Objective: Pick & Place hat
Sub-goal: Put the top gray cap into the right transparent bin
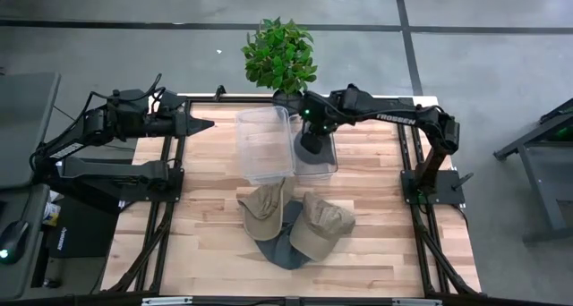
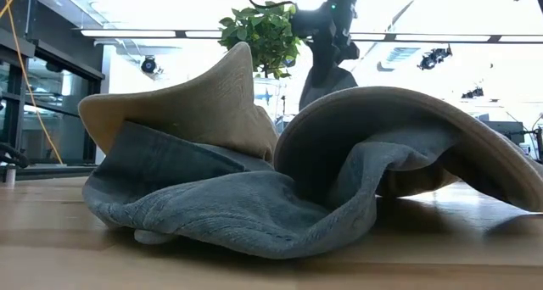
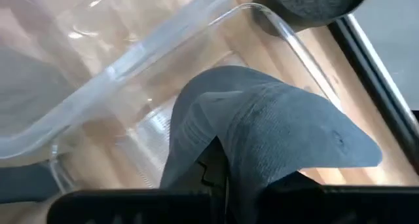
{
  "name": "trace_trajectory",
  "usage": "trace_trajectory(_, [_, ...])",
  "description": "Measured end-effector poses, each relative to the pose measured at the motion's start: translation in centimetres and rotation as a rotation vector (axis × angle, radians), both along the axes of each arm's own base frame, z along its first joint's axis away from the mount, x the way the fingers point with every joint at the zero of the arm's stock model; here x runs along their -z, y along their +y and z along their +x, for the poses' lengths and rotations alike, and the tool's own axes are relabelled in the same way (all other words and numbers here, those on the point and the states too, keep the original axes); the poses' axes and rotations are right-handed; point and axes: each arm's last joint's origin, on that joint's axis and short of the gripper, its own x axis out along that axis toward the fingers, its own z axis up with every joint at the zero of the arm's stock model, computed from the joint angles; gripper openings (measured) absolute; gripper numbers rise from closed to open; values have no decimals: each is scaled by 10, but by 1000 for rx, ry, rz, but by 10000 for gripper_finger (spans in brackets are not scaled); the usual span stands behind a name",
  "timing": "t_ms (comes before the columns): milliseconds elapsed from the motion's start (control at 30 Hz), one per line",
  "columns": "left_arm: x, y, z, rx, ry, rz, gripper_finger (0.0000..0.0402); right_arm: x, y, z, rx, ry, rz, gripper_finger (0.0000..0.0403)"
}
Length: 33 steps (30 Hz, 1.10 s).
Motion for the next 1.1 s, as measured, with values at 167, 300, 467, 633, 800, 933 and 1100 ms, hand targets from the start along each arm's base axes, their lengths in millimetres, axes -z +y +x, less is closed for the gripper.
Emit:
trace_trajectory(167, [0,0,0,0,0,0,241,0,-2,0,-14,-7,28,17])
trace_trajectory(300, [0,0,0,1,0,0,241,10,-4,-1,-9,-7,41,17])
trace_trajectory(467, [0,0,0,1,0,-1,241,25,-6,-2,25,14,59,17])
trace_trajectory(633, [0,0,0,0,0,-1,241,33,-6,-3,33,20,56,17])
trace_trajectory(800, [0,0,0,0,0,-1,241,32,-13,0,38,-22,24,17])
trace_trajectory(933, [0,0,0,0,0,-1,241,30,-20,2,45,-60,-2,17])
trace_trajectory(1100, [0,0,0,-3,-1,-7,241,30,-23,1,29,-68,25,17])
